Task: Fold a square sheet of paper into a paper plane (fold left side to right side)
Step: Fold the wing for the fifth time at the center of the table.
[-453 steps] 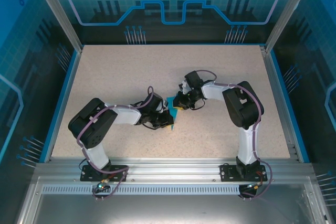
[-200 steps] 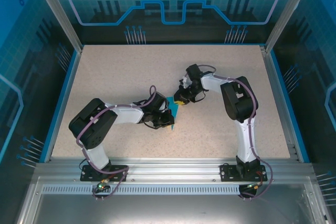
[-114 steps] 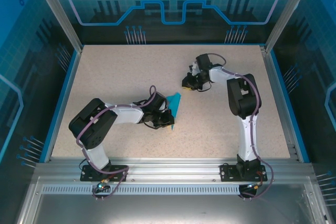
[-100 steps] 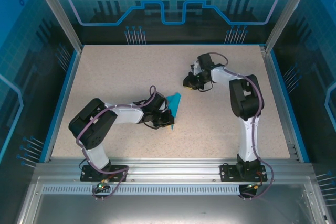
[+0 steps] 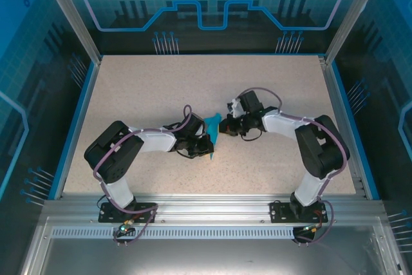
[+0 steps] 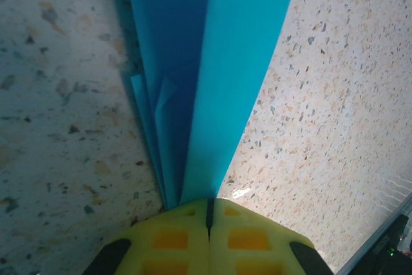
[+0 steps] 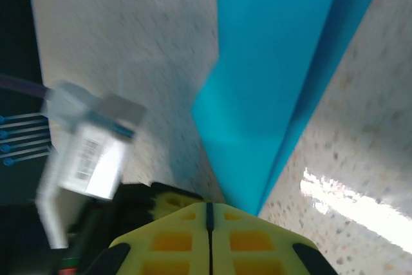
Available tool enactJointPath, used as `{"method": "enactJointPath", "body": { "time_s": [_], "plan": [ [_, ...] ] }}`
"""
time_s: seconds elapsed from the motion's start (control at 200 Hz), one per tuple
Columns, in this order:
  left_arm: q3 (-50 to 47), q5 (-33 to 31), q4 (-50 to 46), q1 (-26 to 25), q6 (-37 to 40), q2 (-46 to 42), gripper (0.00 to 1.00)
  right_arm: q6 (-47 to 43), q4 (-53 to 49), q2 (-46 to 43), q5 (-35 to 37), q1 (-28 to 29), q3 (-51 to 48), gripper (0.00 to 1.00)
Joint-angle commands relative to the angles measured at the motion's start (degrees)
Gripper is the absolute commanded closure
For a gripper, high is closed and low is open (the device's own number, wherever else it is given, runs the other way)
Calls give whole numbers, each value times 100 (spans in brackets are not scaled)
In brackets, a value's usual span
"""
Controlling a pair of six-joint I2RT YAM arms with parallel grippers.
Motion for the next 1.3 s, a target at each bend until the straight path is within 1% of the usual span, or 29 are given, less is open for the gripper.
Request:
{"method": "enactJointPath", "body": {
  "time_s": [0.0,0.095,0.28,0.575,0.765,1.041,1.296],
  "plan": [
    [-315,-558,-1289,-57,20,319,100,502,730,246,-117,207,-152,97],
    [-330,-569,-1297,-62,20,303,100,634,884,435,-99,305,-152,99],
    [-316,-576,-1291,-63,20,303,100,643,768,600,6,397,-74,100],
    [-313,-591,-1307,-66,20,306,100,697,597,687,-23,518,-73,100],
    [-303,-592,-1324,-63,20,313,100,681,513,832,146,631,-14,100],
    [-303,-618,-1363,-72,20,338,100,189,-3,1074,697,663,339,100],
    [-298,-607,-1368,-71,20,402,100,-158,-190,1241,890,486,656,99]
  ]
}}
